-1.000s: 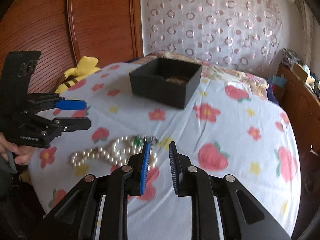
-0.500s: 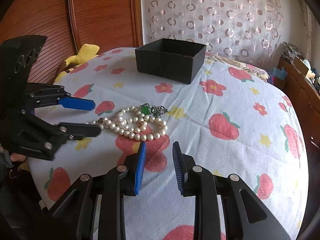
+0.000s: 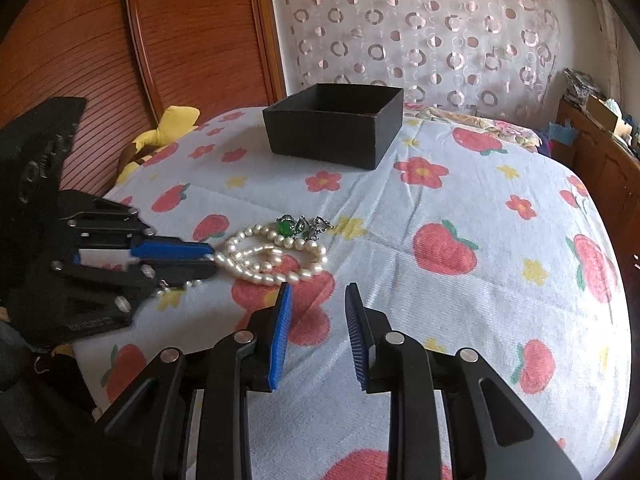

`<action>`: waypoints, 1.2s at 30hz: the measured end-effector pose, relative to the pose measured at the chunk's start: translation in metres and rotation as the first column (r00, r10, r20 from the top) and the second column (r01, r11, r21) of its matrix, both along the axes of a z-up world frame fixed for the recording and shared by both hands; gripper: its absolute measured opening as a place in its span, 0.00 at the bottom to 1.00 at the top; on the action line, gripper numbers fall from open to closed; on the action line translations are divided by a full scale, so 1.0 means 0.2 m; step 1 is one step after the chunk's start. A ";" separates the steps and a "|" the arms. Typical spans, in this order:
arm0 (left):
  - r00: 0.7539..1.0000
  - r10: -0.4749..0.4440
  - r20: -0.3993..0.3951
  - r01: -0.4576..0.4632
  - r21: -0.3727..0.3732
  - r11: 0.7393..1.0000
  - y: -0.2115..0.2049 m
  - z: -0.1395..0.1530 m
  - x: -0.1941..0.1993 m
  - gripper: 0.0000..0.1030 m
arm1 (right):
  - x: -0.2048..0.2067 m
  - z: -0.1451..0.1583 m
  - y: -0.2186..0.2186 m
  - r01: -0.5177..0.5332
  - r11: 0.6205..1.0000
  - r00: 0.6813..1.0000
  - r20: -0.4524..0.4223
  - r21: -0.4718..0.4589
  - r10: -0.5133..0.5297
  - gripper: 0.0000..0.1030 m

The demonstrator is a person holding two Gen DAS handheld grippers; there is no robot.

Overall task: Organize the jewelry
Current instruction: 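Grasp the remaining pearl necklace strand with the left gripper, then lift the pearl necklace with the left gripper while the right gripper grasps the green jade pendant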

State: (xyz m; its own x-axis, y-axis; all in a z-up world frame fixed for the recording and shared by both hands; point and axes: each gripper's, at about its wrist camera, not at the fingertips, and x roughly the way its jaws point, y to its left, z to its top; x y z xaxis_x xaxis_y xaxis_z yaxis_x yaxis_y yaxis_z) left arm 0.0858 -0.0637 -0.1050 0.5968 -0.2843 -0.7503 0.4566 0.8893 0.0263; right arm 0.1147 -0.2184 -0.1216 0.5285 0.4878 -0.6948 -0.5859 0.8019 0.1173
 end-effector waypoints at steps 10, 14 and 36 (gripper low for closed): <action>0.995 0.064 0.074 -0.051 -0.165 0.985 0.22 0.21 -0.16 0.06 | 0.00 0.00 0.02 -0.004 0.999 1.000 0.011 -0.036 0.005 0.29; 0.990 0.086 0.115 -0.062 -0.199 0.978 0.29 0.31 -0.22 0.06 | 0.02 0.02 0.08 -0.022 0.998 1.000 0.017 -0.057 0.023 0.29; 0.963 0.213 0.165 -0.167 -0.254 0.953 0.50 0.39 -0.25 0.06 | 0.22 -0.01 0.39 -0.141 0.967 0.990 -0.010 -0.212 0.142 0.17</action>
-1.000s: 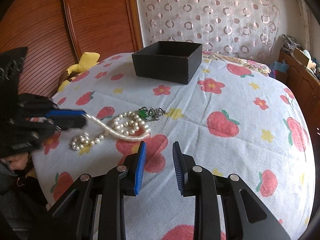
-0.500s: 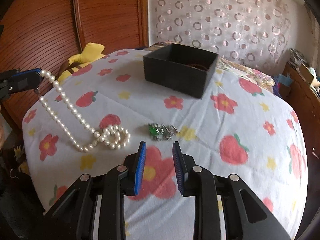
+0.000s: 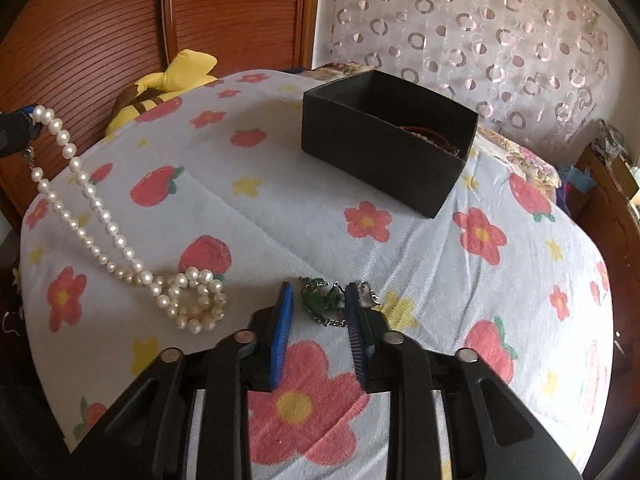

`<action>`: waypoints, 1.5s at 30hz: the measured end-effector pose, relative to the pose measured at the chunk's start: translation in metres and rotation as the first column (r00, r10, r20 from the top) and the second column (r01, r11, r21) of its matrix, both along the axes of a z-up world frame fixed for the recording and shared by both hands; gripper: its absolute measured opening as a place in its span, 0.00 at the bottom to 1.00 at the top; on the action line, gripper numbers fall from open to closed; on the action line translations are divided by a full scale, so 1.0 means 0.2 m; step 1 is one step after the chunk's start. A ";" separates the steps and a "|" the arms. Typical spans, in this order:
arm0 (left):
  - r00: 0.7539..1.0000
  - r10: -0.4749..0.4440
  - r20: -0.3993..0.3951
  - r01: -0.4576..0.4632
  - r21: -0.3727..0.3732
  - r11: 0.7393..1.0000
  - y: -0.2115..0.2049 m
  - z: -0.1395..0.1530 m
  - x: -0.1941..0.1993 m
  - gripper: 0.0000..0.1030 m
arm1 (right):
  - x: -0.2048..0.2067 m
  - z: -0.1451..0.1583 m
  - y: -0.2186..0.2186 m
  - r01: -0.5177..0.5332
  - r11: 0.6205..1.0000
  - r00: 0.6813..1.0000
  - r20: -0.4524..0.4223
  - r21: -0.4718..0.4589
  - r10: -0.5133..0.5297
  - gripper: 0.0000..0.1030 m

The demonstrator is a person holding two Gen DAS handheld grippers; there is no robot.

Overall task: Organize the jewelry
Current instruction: 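Lift the pearl necklace with the left gripper while the right gripper grasps the green jade pendant, then lower the pearl necklace and green pendant into the box and open both grippers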

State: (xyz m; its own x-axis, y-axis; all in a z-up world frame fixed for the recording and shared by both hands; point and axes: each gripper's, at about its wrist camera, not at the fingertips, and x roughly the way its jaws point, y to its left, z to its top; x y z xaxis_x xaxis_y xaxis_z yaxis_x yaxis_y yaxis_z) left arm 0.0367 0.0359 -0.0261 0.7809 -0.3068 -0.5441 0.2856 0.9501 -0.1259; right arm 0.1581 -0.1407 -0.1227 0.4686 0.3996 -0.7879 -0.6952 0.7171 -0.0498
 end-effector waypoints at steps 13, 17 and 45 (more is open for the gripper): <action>0.997 -0.013 0.074 0.012 0.012 1.000 -0.03 0.20 0.14 0.06 | 0.00 0.23 -0.11 0.020 0.994 0.996 0.085 0.105 -0.029 0.17; 0.994 -0.026 0.107 0.024 0.022 0.999 -0.07 0.32 0.21 0.06 | 0.02 0.36 -0.14 0.018 0.992 0.991 0.128 0.126 -0.034 0.17; 0.994 0.041 0.104 -0.049 0.084 0.995 -0.24 0.64 0.99 0.06 | 0.47 0.55 0.03 0.050 0.989 0.978 0.193 0.136 -0.076 0.17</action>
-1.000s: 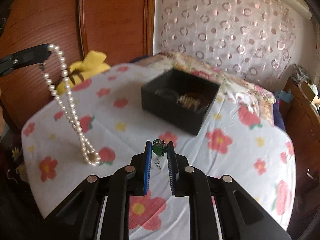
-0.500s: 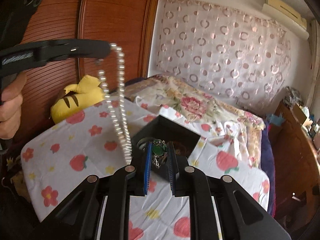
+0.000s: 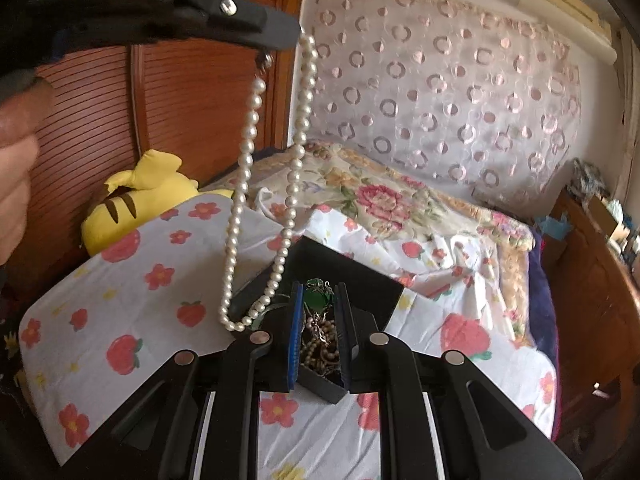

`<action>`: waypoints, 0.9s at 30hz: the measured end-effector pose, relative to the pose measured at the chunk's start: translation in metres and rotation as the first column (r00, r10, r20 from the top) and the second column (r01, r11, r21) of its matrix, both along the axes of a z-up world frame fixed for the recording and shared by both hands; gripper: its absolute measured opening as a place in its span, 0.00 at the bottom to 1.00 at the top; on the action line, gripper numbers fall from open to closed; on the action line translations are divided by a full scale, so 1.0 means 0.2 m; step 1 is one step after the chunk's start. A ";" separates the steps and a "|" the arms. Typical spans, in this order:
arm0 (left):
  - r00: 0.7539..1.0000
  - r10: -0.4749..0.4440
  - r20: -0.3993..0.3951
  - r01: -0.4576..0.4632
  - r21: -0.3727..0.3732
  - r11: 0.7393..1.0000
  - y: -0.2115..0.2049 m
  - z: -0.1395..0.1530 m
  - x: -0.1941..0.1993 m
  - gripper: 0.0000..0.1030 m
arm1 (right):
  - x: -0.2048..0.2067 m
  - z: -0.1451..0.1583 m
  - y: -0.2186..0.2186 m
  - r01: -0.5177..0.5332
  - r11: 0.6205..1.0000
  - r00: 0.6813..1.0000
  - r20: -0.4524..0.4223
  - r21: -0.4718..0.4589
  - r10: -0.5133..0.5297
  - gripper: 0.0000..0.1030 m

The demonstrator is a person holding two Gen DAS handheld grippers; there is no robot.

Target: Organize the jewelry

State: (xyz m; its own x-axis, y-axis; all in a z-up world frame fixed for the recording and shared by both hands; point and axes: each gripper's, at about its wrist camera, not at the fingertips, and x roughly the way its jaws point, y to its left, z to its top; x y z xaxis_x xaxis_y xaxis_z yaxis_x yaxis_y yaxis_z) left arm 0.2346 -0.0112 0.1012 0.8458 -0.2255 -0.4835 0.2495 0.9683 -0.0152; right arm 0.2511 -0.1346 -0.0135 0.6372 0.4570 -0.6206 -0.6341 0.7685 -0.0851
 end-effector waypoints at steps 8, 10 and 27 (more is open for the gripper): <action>1.000 0.008 -0.028 -0.007 0.006 1.000 -0.01 -0.04 0.09 0.06 | 0.13 -0.20 0.02 0.034 0.999 0.993 -0.117 0.026 -0.030 0.18; 0.999 0.012 -0.042 -0.011 0.013 1.000 -0.01 -0.07 0.09 0.07 | 0.13 -0.21 0.01 0.045 0.998 0.992 -0.123 0.034 -0.040 0.27; 0.993 0.115 -0.027 -0.115 0.013 0.993 0.12 -0.45 -0.26 0.83 | -0.15 -0.06 -0.24 0.146 0.977 0.989 -0.018 0.158 -0.145 0.47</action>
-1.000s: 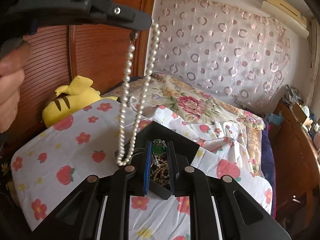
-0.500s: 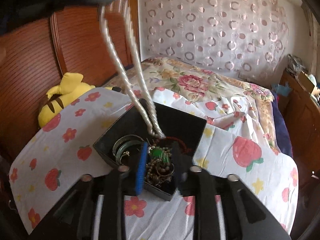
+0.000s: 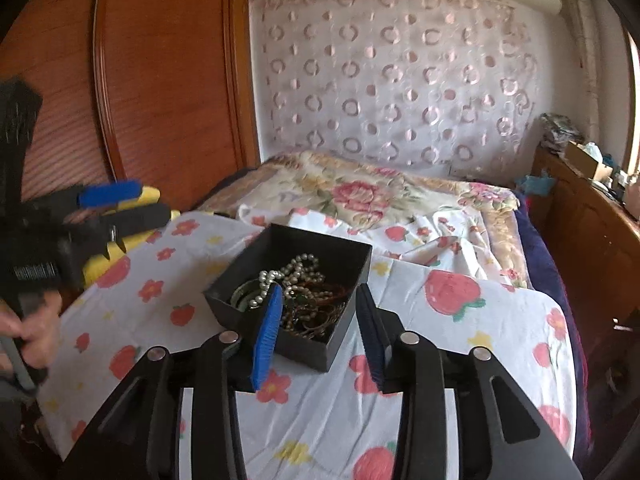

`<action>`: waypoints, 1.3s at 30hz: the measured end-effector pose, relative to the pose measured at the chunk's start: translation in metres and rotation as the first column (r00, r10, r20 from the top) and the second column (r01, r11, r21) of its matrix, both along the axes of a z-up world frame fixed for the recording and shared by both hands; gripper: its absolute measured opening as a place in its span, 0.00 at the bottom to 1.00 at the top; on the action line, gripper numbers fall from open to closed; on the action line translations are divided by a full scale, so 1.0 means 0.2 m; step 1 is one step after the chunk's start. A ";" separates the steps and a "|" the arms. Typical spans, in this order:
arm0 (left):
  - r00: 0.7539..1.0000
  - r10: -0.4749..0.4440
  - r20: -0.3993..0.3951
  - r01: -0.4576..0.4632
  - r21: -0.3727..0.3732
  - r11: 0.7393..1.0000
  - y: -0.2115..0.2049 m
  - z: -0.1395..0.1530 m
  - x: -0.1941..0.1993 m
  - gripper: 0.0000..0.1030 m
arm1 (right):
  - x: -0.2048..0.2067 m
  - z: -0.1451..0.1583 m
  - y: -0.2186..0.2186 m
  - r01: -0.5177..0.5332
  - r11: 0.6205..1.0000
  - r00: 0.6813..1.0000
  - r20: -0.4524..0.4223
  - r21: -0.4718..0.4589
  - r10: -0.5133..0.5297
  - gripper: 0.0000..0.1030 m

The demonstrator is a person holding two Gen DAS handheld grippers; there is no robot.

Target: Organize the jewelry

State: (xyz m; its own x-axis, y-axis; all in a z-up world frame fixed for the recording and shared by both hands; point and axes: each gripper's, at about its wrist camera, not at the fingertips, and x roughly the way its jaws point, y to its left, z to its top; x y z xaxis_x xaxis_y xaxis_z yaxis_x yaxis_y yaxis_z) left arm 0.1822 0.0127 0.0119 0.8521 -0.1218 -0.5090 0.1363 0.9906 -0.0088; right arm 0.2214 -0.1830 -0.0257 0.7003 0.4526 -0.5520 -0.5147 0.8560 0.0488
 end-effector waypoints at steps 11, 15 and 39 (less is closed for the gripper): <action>0.996 0.069 0.054 -0.068 -0.023 0.997 0.01 -0.06 -0.37 0.93 | -0.41 0.03 -0.10 0.054 0.994 0.994 0.085 0.092 -0.062 0.79; 0.993 0.098 0.063 -0.098 -0.001 0.995 0.01 -0.08 -0.48 0.93 | -0.52 0.02 -0.14 0.083 0.990 0.990 0.102 0.116 -0.095 0.93; 0.993 0.105 0.049 -0.105 -0.008 0.994 0.00 -0.12 -0.61 0.93 | -0.61 -0.03 -0.19 0.184 0.976 0.970 0.138 0.115 -0.199 0.98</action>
